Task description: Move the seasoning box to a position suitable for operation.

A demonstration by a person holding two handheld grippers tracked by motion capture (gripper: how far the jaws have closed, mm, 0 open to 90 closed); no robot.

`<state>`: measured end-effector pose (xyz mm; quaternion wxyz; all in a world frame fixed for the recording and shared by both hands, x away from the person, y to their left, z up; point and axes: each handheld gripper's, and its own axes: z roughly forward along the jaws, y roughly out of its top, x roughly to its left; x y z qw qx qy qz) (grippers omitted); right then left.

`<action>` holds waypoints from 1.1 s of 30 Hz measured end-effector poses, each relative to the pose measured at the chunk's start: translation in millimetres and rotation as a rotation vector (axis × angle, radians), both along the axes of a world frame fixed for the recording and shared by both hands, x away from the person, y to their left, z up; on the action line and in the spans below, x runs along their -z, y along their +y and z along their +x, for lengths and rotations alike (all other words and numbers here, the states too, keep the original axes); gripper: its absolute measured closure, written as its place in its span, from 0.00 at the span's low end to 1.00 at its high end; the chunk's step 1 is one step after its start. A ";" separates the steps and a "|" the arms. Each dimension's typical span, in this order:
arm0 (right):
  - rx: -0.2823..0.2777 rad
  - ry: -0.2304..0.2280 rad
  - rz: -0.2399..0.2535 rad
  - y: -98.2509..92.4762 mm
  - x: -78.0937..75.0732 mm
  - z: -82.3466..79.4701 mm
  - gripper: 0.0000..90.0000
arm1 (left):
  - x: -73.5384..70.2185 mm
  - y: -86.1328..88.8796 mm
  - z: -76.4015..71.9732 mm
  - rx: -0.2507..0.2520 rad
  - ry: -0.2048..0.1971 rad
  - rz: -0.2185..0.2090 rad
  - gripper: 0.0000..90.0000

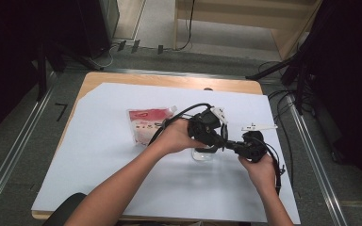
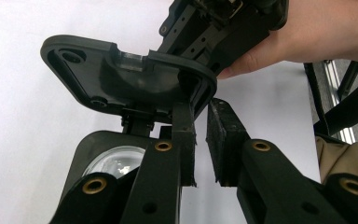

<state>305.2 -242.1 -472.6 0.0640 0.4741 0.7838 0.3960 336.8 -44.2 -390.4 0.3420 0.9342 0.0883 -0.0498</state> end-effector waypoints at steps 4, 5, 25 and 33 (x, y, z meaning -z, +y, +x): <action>0.000 0.002 0.003 -0.3 0.4 -0.7 1.00 | 1.5 0.6 3.6 0.011 0.032 -0.011 0.91; 0.001 0.003 0.005 -0.4 0.4 -0.8 1.00 | 2.3 0.4 4.4 0.003 0.044 -0.022 0.91; 0.011 0.005 0.046 -9.4 -5.0 -8.1 0.93 | -8.4 34.7 2.4 -0.066 0.074 -0.097 0.68; -0.016 -0.015 0.077 -10.0 -13.0 -24.1 0.79 | -6.7 52.3 -5.6 -0.080 0.086 -0.096 0.58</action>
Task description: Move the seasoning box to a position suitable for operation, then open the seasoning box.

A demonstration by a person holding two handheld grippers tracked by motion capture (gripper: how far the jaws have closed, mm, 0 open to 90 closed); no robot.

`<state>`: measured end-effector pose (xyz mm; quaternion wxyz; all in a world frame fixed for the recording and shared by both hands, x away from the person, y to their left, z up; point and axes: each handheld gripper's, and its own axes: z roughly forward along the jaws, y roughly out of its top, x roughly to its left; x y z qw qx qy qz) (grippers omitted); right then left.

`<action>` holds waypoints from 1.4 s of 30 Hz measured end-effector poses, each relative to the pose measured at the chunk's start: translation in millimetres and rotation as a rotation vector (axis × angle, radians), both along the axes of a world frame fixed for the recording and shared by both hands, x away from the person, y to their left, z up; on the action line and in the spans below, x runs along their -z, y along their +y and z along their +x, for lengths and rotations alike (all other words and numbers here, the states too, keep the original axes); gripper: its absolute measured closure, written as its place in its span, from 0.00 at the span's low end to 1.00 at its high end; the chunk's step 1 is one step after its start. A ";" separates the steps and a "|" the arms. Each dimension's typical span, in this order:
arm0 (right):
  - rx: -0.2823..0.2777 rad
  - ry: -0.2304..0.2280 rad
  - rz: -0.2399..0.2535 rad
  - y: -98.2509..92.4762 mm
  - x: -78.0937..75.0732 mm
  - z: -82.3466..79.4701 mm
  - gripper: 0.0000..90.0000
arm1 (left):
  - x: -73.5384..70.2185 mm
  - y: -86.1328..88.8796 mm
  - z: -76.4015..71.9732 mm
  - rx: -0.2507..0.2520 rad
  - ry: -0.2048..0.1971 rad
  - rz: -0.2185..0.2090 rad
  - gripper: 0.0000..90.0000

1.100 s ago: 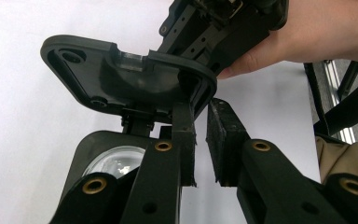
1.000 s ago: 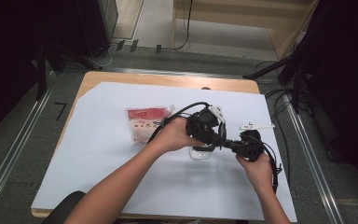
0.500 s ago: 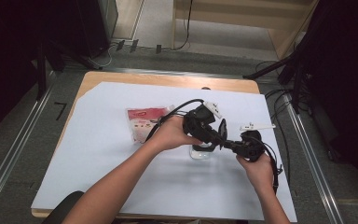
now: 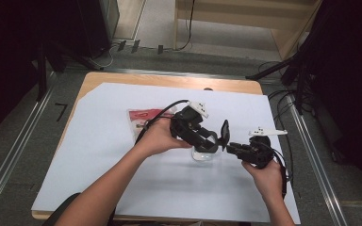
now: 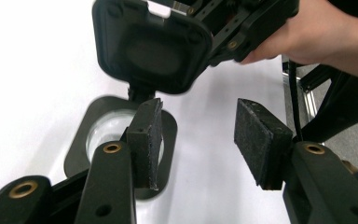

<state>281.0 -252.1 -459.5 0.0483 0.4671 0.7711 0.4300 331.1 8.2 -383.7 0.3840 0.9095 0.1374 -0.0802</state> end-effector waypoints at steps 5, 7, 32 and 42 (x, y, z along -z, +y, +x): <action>-0.022 0.016 0.019 2.9 3.0 -13.4 0.71 | -0.2 13.1 -7.2 -0.007 -0.009 -0.006 0.54; -0.028 0.008 0.023 4.9 3.6 -19.3 0.68 | 0.5 19.2 -9.3 -0.015 -0.008 -0.009 0.53; -0.083 -0.071 -0.021 15.7 -1.1 -34.8 0.57 | 5.5 86.3 -15.0 -0.110 0.006 -0.015 0.50; -0.086 -0.066 -0.029 12.2 -0.7 -31.9 0.57 | 3.3 119.4 -17.7 -0.166 0.009 -0.021 0.50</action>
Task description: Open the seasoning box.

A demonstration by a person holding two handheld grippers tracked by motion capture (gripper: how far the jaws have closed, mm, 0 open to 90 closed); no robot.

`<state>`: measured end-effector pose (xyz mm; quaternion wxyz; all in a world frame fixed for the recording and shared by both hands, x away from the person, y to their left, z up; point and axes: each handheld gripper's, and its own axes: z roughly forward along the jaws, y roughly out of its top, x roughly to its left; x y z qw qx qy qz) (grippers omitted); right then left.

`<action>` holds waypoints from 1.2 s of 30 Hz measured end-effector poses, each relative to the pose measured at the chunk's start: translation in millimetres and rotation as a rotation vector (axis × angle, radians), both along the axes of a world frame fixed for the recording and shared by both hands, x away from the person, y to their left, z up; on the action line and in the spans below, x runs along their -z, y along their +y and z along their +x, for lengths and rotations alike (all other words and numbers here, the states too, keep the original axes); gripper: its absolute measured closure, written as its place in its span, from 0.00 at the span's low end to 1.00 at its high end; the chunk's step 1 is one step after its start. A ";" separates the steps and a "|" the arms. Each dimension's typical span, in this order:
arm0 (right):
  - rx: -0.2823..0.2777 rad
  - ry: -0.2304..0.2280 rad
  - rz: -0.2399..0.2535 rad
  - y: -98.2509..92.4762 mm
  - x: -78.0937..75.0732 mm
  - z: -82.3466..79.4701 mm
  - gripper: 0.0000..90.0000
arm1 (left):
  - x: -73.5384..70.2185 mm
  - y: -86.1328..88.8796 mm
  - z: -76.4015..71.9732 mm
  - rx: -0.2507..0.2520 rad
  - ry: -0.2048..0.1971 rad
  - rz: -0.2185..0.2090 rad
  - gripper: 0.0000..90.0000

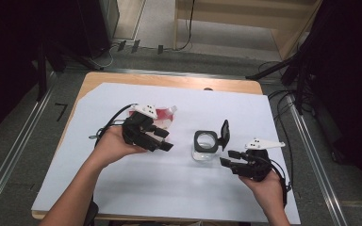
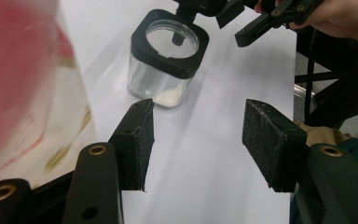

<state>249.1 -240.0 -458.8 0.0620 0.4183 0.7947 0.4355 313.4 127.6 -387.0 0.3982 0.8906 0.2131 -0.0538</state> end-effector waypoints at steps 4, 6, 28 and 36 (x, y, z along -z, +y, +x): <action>-0.005 0.001 0.000 -0.2 0.4 0.3 0.57 | -0.8 11.1 0.6 -0.019 -0.002 0.013 0.50; -0.009 0.004 -0.005 0.8 1.4 -0.2 0.57 | -2.1 17.0 2.4 -0.027 0.005 0.020 0.50; -0.050 0.002 -0.007 9.9 1.9 -3.2 0.56 | -9.2 70.8 3.6 -0.091 0.028 0.033 0.49; -0.053 0.001 -0.004 11.4 1.4 -2.0 0.56 | -14.1 97.0 3.7 -0.150 0.024 0.026 0.50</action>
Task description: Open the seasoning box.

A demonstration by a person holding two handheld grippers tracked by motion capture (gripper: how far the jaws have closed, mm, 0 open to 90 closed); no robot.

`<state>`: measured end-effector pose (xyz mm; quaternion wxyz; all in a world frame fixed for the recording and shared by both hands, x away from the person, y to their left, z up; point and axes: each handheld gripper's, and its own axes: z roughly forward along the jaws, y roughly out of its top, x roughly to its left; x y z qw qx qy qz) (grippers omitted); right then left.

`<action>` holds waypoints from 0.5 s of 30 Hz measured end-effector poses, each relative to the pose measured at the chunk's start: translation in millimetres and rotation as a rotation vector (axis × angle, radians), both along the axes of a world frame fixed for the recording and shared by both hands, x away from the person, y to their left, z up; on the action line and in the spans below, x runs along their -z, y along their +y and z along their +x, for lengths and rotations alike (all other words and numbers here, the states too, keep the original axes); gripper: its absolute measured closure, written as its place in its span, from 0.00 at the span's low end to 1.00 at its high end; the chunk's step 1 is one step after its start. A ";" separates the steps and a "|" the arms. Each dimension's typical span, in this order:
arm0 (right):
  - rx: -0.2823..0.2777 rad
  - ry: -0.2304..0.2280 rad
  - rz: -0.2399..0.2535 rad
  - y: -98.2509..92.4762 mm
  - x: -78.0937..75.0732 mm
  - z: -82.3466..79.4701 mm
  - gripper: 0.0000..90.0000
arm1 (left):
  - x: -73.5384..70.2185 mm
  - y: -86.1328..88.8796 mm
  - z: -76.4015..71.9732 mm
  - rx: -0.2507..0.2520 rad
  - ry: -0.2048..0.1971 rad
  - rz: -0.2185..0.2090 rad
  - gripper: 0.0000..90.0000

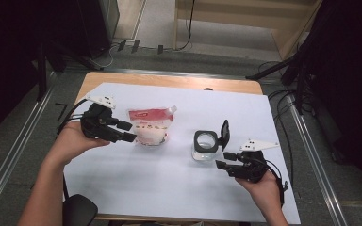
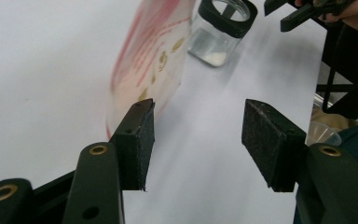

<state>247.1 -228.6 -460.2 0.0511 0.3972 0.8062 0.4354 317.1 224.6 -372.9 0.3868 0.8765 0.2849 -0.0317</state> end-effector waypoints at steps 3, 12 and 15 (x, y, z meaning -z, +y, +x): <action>-0.006 -0.001 -0.001 1.5 0.0 0.0 0.56 | -0.5 6.1 0.2 -0.022 -0.002 0.003 0.50; -0.030 -0.001 0.001 7.2 -0.3 -0.9 0.56 | 3.9 12.0 10.6 -0.077 -0.023 -0.020 0.58; -0.033 -0.001 -0.001 8.3 -0.6 -1.9 0.56 | 5.0 7.0 15.7 -0.088 -0.026 -0.002 0.60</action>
